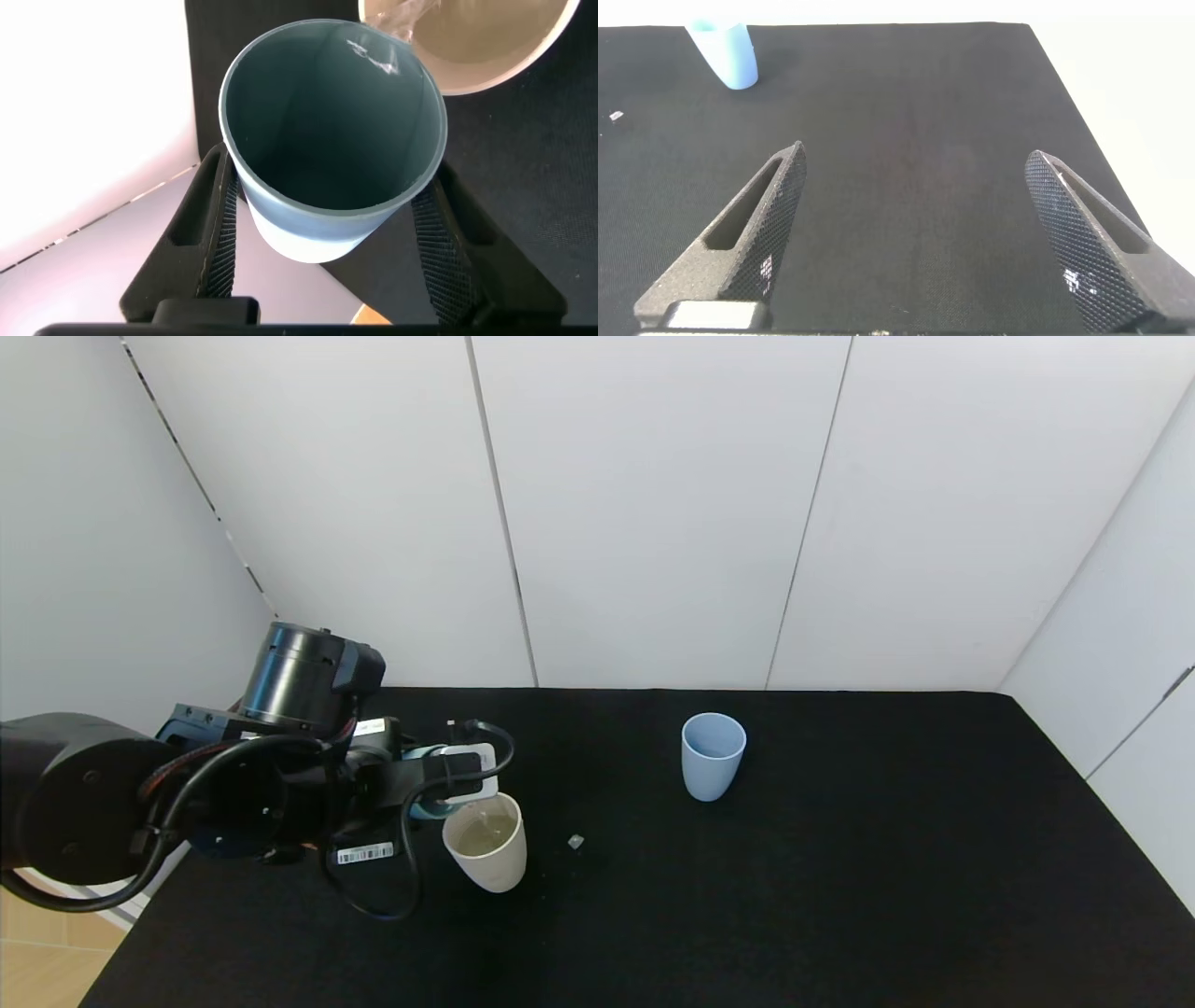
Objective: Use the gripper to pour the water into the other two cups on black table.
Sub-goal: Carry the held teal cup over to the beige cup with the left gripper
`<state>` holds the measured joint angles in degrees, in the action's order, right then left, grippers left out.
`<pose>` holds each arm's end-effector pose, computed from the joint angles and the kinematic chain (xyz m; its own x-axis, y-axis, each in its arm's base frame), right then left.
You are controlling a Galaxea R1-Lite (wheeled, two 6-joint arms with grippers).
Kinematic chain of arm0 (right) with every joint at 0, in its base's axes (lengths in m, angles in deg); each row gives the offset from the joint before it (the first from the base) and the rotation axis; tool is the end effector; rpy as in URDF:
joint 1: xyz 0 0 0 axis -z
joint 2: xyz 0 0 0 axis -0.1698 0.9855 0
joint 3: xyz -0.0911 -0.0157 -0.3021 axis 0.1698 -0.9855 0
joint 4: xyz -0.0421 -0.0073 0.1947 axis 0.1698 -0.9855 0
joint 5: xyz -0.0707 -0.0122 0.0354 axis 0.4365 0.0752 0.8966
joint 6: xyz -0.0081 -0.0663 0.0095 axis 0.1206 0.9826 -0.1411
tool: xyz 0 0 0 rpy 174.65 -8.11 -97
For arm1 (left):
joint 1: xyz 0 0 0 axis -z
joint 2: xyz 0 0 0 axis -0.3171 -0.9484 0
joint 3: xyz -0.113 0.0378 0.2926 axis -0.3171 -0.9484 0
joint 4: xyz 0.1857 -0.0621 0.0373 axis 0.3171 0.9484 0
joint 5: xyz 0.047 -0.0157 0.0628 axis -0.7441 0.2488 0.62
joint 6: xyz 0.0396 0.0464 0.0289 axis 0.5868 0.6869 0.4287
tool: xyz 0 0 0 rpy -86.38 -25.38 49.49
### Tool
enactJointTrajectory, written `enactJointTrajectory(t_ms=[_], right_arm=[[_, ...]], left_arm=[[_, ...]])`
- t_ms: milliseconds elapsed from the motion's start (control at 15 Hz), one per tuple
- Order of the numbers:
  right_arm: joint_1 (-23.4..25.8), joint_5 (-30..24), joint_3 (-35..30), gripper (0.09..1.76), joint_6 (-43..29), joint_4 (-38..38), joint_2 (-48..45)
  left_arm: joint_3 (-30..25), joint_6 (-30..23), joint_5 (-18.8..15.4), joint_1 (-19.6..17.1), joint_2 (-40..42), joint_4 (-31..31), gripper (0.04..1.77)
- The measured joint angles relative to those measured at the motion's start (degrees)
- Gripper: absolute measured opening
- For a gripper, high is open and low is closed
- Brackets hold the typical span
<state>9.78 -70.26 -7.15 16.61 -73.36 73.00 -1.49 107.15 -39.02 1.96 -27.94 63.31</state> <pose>0.0160 -0.0015 0.0760 0.9998 -0.0203 0.0036 0.0200 0.9983 0.0547 0.3160 -0.0956 0.1559 0.7797 0.0367 -0.6250 0.6126 0.1613 0.7737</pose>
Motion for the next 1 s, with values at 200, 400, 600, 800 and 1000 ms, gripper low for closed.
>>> enactJointTrajectory(t_ms=[200,400,600,800,1000], right_arm=[[0.0,-0.01,0.0,1.71,0.0,0.0,0.0],[0.0,-0.01,0.0,1.71,-0.02,0.0,0.0],[0.0,0.0,0.0,1.71,-0.02,0.0,0.0],[0.0,0.0,0.0,1.71,-0.02,0.02,0.0],[0.0,-0.01,0.0,1.71,0.0,0.02,0.0]], left_arm=[[0.11,0.3,0.61,0.02,0.02,0.02,1.12],[0.11,1.05,0.66,0.04,0.28,-0.02,1.12],[-0.39,0.69,0.52,0.02,0.55,-0.16,1.12],[-1.06,0.15,-0.3,-0.13,0.63,-0.4,1.12],[-1.85,-2.78,-4.47,-0.63,0.63,-0.84,1.12]])
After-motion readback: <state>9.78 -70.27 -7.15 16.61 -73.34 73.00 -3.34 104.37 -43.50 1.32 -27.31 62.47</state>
